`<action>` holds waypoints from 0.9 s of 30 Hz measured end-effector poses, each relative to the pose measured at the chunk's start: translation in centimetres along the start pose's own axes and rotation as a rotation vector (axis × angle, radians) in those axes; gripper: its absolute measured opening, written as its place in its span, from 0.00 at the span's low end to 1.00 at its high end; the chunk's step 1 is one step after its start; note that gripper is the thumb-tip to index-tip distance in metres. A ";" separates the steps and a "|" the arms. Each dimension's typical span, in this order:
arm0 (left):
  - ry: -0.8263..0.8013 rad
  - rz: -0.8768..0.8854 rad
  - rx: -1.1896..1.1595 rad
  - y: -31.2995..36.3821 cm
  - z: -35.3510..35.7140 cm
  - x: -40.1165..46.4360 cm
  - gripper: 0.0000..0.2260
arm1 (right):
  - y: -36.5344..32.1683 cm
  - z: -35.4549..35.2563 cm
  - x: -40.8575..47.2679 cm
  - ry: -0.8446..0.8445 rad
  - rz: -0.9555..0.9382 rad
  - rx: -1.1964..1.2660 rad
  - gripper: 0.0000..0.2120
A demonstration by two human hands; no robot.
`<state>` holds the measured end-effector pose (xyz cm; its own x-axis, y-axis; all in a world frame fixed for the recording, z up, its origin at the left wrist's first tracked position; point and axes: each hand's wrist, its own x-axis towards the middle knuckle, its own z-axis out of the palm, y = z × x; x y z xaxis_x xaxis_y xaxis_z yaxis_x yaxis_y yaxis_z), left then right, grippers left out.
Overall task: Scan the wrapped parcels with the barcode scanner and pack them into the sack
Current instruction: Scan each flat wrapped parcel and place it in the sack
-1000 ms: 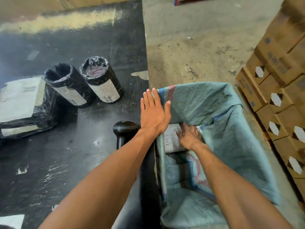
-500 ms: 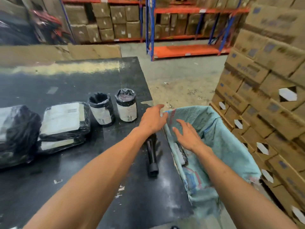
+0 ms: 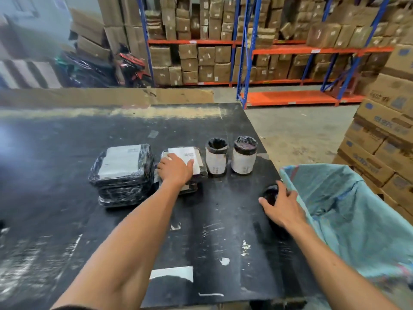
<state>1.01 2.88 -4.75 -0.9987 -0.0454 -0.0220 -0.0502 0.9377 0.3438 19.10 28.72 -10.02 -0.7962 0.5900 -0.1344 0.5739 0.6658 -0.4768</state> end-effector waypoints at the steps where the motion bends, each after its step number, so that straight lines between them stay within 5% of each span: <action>1: -0.030 -0.043 -0.035 -0.5 0.3 0.6 0.41 | -0.1 0.4 -0.2 -0.002 0.016 -0.006 0.43; 6: -0.161 -0.157 -0.251 -1.8 0.7 3.8 0.56 | 0.4 1.1 -0.2 -0.015 0.016 0.056 0.46; 13: -0.354 -0.005 -0.393 -1.2 -1.0 7.0 0.68 | 1.2 1.0 0.8 -0.047 0.113 0.360 0.46; 16: -0.325 0.067 -0.350 -0.3 -1.1 6.6 0.63 | 1.1 0.9 1.2 -0.112 0.115 0.651 0.42; 20: -0.264 0.107 -0.576 -0.9 -0.9 5.5 0.55 | -1.2 0.0 0.9 -0.229 0.033 0.952 0.41; 27: -0.071 0.240 -0.942 -4.9 -0.6 1.6 0.53 | -10.8 -1.1 -1.4 -0.163 -0.237 1.085 0.25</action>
<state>-0.36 -1.97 -5.87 -0.9819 0.1607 0.1006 0.1402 0.2583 0.9558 14.23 21.22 -3.76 -0.9244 0.3811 -0.0139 -0.0030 -0.0437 -0.9990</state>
